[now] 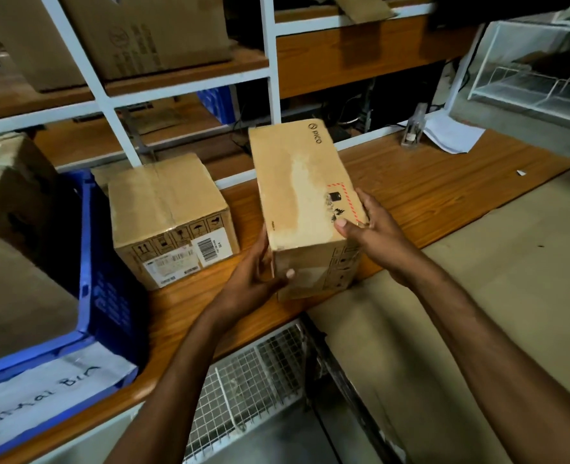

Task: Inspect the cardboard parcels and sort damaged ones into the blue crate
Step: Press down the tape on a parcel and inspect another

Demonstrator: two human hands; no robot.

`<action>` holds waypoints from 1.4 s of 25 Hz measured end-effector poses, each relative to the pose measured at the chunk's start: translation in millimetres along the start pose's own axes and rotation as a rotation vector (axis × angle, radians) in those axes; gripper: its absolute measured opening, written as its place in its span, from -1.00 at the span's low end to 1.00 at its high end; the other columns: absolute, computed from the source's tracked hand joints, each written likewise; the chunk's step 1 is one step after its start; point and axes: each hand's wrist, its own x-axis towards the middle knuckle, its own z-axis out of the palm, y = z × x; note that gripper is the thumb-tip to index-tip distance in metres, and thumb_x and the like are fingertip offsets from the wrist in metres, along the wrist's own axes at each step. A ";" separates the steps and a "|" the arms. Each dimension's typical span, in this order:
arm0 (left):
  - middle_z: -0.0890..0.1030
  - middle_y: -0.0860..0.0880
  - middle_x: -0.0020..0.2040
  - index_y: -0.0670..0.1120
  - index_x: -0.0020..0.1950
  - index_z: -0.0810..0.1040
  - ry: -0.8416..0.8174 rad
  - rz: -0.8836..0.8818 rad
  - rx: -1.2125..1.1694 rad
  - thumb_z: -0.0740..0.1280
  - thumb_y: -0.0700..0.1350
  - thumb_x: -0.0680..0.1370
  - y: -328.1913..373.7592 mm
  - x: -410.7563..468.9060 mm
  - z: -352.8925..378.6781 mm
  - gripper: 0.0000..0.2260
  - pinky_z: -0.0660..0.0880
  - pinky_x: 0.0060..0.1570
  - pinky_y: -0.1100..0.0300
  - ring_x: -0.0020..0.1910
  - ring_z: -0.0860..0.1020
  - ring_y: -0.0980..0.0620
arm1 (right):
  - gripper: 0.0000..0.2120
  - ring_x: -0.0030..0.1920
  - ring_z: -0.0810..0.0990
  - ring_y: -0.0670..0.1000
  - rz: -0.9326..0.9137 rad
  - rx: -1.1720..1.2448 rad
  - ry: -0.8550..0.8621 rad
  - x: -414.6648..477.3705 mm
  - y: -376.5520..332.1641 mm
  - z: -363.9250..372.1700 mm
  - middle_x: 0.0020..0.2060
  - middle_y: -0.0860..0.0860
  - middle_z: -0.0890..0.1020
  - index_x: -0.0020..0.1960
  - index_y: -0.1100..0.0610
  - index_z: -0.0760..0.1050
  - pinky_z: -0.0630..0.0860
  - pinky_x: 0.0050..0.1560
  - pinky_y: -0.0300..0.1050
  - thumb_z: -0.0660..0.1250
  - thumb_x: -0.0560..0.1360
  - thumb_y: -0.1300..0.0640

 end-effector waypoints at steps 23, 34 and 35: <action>0.61 0.10 0.36 0.13 0.56 0.39 0.533 0.038 -0.122 0.30 0.27 0.62 61.1 60.3 12.7 -0.47 0.57 0.29 -0.15 0.28 0.61 0.08 | -0.48 -0.03 0.65 0.03 0.087 -0.231 0.256 5.0 -17.5 0.8 -0.04 -0.03 0.68 0.09 0.03 0.56 0.58 0.01 0.02 0.09 0.63 -0.37; 0.54 0.11 0.43 0.06 0.61 0.33 0.362 0.148 -0.130 0.23 0.01 0.72 39.5 30.2 -0.4 -0.57 0.57 0.24 0.24 0.32 0.55 0.19 | -0.35 0.53 0.31 -0.02 -0.216 0.009 0.298 34.2 -48.1 -33.2 0.60 -0.04 0.27 0.58 -0.22 0.20 0.30 0.50 0.21 0.03 0.58 -0.46; 0.54 0.09 0.42 0.06 0.61 0.32 0.312 0.136 -0.150 0.22 -0.03 0.72 36.3 28.5 -7.3 -0.57 0.57 0.24 0.23 0.31 0.56 0.18 | -0.38 0.59 0.19 -0.03 -0.254 -0.033 0.266 44.5 -55.1 -45.5 0.64 -0.07 0.19 0.58 -0.24 0.25 0.17 0.56 0.23 -0.05 0.60 -0.43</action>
